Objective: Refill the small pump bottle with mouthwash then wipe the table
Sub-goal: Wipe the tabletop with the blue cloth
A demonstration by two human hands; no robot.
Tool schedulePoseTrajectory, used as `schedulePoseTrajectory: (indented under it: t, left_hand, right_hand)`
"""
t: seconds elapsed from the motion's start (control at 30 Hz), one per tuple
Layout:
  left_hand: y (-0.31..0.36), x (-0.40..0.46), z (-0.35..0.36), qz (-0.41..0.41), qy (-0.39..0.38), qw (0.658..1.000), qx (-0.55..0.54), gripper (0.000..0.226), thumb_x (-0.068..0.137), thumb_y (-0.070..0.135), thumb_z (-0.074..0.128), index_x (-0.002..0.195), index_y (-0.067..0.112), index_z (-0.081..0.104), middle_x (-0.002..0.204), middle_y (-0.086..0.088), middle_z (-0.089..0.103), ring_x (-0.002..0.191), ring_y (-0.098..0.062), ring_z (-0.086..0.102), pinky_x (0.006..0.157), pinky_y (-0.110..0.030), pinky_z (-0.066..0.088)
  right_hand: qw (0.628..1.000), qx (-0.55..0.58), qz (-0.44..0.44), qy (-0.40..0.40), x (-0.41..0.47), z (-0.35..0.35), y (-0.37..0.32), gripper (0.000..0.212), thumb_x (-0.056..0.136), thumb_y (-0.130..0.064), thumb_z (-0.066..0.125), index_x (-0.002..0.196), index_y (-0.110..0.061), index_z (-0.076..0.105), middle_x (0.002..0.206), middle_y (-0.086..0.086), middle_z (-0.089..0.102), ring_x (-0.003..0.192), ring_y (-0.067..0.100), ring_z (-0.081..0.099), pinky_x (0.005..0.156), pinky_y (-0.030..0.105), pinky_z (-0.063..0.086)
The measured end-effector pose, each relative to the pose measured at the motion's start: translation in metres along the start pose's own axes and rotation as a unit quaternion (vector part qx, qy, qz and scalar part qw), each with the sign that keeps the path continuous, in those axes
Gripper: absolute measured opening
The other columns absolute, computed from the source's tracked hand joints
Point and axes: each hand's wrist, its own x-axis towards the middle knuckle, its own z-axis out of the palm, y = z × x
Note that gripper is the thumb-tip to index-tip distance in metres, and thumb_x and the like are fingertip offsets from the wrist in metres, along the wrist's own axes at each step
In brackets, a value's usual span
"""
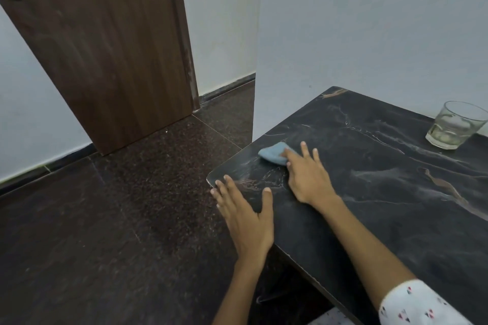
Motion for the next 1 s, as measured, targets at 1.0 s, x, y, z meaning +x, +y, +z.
schedulePoseTrajectory:
  t: [1.0]
  left_hand:
    - [0.006, -0.027, -0.019, -0.082, 0.020, 0.953, -0.292, 0.077, 0.082, 0.055, 0.034, 0.151, 0.032, 0.006, 0.159, 0.010, 0.009, 0.142, -0.001, 0.016, 0.111, -0.024, 0.020]
  right_hand:
    - [0.968, 0.137, -0.182, -0.104, -0.085, 0.001, -0.010, 0.066, 0.087, 0.007, 0.041, 0.144, -0.025, 0.038, 0.151, -0.007, 0.032, 0.141, 0.005, 0.021, 0.109, 0.006, -0.001]
